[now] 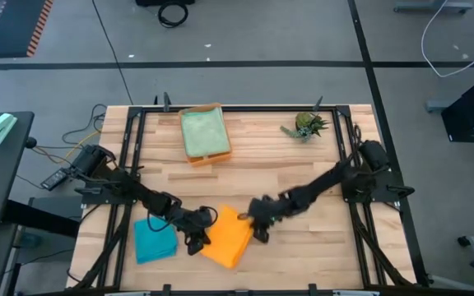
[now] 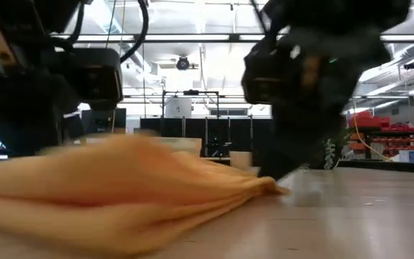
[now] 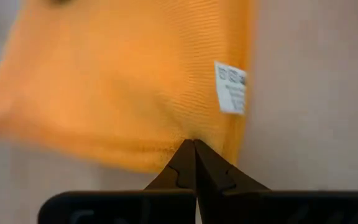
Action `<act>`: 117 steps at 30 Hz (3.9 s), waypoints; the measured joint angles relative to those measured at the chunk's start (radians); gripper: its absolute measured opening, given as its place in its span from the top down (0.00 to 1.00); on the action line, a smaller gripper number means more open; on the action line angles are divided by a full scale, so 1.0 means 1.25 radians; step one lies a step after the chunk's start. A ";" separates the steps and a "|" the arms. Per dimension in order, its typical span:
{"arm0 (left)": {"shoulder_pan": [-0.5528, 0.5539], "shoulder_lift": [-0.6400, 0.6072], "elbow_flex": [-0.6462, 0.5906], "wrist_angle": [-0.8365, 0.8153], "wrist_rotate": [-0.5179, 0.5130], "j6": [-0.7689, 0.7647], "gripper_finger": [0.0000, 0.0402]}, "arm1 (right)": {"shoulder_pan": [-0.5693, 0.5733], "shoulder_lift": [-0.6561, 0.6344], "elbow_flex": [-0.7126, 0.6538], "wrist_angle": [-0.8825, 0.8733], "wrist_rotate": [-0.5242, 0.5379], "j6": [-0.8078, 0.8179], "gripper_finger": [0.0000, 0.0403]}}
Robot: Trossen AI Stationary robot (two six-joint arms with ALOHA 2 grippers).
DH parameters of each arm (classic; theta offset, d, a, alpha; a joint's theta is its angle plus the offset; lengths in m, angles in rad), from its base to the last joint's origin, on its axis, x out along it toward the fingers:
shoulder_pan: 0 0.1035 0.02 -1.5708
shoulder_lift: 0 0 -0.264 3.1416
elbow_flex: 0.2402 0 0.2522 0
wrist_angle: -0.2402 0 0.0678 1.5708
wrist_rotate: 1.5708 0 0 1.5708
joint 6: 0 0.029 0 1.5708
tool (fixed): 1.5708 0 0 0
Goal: Fold microfiber towels
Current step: Fold the orange microfiber cloth, then put the orange microfiber cloth into the orange bin
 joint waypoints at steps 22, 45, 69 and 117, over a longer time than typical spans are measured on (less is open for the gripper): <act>0.194 -0.062 0.077 -0.207 -0.007 0.264 0.96 | 0.096 -0.125 -0.002 0.031 0.056 0.050 1.00; 0.147 -0.004 0.064 -0.167 -0.008 0.124 0.92 | 0.082 -0.073 -0.002 -0.191 0.066 0.043 1.00; 0.224 -0.261 0.102 -0.447 -0.095 0.020 0.71 | 0.186 -0.319 -0.032 -0.285 0.310 0.652 0.84; 0.260 0.024 0.103 -0.282 -0.130 0.044 0.77 | 0.180 0.057 0.013 -0.022 0.507 0.868 0.74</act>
